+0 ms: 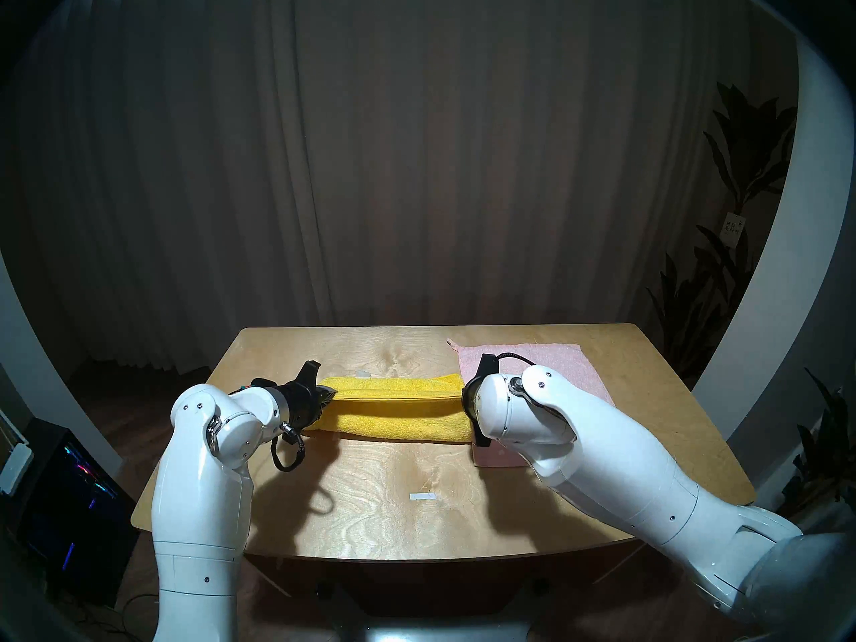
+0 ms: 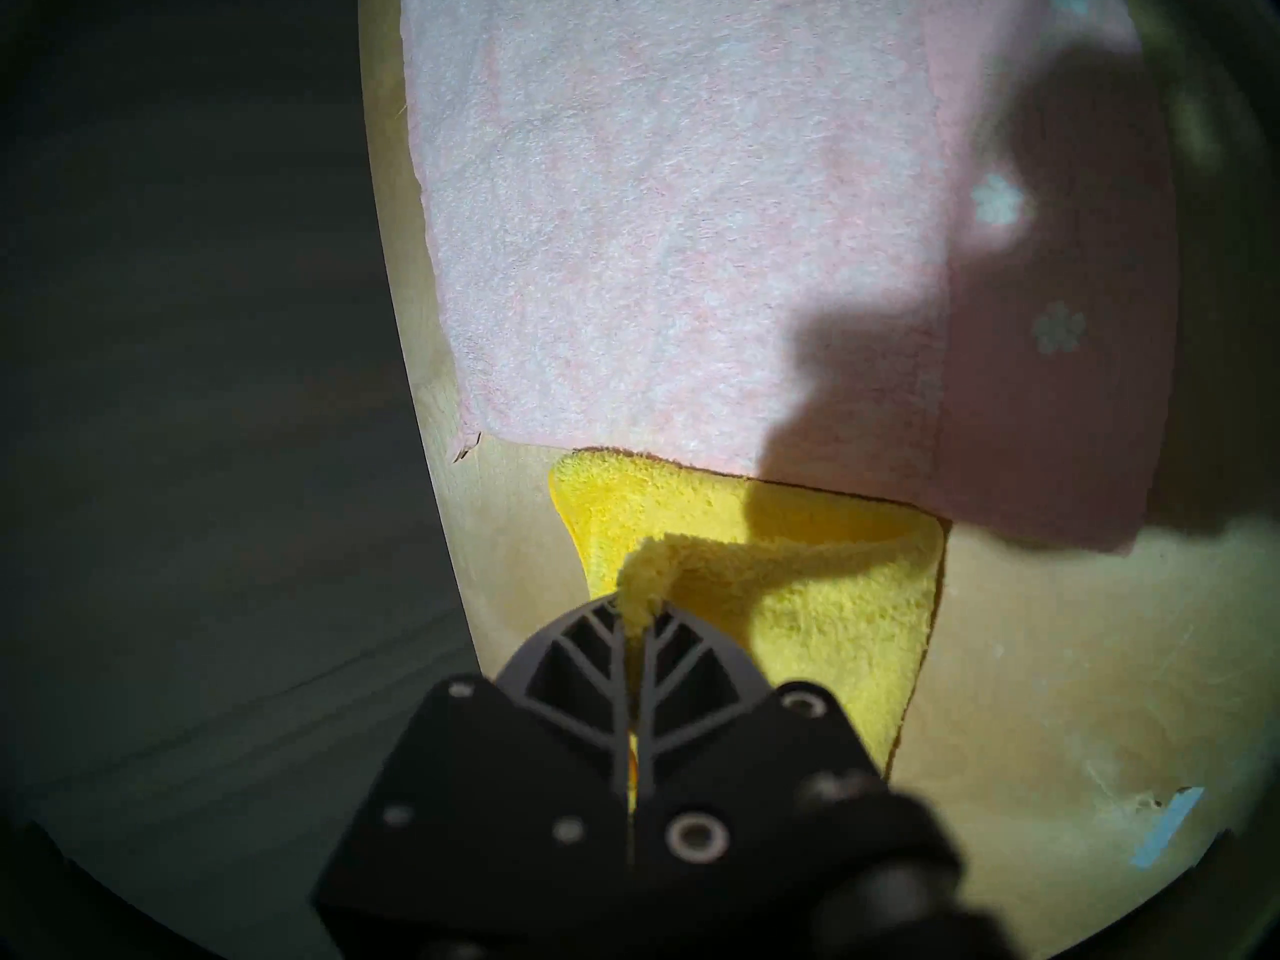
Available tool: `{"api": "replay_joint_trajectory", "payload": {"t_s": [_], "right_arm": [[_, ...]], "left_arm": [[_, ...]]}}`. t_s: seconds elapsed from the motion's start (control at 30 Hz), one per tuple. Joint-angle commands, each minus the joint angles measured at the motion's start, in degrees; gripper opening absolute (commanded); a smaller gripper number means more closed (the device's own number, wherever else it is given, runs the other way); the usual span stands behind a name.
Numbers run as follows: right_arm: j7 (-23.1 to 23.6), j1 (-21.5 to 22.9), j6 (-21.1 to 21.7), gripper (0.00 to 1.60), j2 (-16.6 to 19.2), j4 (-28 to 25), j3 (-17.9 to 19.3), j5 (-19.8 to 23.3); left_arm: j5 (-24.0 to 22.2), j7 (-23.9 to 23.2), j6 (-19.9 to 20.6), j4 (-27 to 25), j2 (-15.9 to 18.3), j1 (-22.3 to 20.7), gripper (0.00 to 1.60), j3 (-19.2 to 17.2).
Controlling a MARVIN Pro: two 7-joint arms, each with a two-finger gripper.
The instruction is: Fold each towel twice and stack them on table
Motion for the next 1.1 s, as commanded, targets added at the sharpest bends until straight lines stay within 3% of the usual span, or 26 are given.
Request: {"api": "replay_joint_trajectory", "payload": {"t_s": [0.0, 0.53, 0.6, 0.63, 0.67, 0.83, 0.9, 1.03, 1.07], "right_arm": [[0.67, 4.37, 1.13, 0.0, -3.24, 4.55, -0.3, -1.02], [1.71, 8.72, 4.08, 0.01, -8.42, 16.25, -1.8, -1.8], [1.95, 9.1, 4.4, 0.16, -8.84, 17.18, -1.95, -1.91], [2.19, 9.19, 4.66, 0.16, -9.08, 17.65, -1.82, -1.77], [2.4, 9.36, 4.89, 0.29, -9.27, 18.13, -1.81, -1.76], [2.97, 10.38, 5.78, 0.33, -10.19, 20.5, -1.52, -1.66], [3.28, 10.74, 6.21, 0.62, -10.52, 21.42, -1.32, -1.55], [3.67, 11.27, 7.01, 0.86, -10.9, 22.82, -0.96, -1.36], [3.8, 11.36, 7.23, 1.07, -11.02, 23.18, -0.88, -1.31]], "left_arm": [[1.95, -1.17, -2.34, 2.6, 0.67, -6.18, 0.0, 2.5], [5.36, -1.15, -3.37, 14.55, 2.22, -14.37, 0.0, 5.53], [5.59, -1.35, -3.39, 15.49, 2.28, -14.96, 0.0, 5.83], [5.71, -1.36, -3.38, 15.93, 2.31, -15.3, 0.0, 6.01], [5.81, -1.46, -3.4, 16.38, 2.33, -15.65, 0.0, 6.16], [6.92, -1.79, -3.4, 18.79, 2.57, -17.51, 0.0, 7.36], [7.25, -2.04, -3.49, 19.73, 2.58, -18.34, 0.0, 7.77], [7.64, -2.57, -3.74, 20.65, 2.45, -19.78, 0.06, 8.29], [7.69, -2.67, -3.8, 20.88, 2.4, -20.06, 0.13, 8.39]]}}
